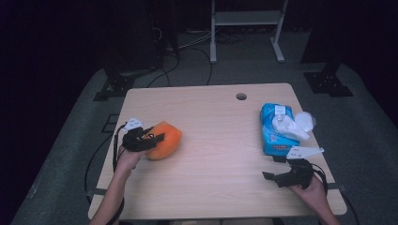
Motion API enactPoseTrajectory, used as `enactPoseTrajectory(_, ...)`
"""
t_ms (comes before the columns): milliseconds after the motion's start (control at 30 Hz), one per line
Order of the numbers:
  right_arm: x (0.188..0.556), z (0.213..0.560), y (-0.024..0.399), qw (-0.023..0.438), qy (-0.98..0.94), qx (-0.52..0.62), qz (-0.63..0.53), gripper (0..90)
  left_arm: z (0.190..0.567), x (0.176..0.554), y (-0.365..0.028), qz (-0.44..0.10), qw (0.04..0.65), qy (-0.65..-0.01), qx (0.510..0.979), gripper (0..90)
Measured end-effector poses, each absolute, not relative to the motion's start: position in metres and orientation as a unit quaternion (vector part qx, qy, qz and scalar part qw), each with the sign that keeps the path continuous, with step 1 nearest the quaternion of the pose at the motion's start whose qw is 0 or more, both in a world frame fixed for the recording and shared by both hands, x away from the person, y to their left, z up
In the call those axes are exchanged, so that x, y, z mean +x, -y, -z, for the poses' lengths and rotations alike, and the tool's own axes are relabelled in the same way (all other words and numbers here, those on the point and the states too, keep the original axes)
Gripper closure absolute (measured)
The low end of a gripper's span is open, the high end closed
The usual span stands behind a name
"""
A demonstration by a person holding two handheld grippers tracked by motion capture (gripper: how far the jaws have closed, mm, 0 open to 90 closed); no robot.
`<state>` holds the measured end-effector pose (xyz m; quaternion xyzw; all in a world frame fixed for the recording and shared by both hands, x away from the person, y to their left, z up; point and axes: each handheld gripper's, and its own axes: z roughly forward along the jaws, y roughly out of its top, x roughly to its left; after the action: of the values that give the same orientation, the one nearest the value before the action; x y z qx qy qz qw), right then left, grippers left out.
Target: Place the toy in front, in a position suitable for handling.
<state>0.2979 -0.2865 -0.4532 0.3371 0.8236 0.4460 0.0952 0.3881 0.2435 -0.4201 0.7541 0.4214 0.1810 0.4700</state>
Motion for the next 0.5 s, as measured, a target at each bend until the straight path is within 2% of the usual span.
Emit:
enactPoseTrajectory(233,0.299,0.453,0.289,0.097,-0.821,0.342,-0.447,15.0,0.393,0.379,-0.228,-0.187,0.503,-0.382,0.752,43.1)
enactPoseTrajectory(500,0.299,0.451,0.292,0.103,-0.817,0.345,-0.45,15.0,0.373,0.366,-0.179,-0.166,0.532,-0.305,0.773,43.1)
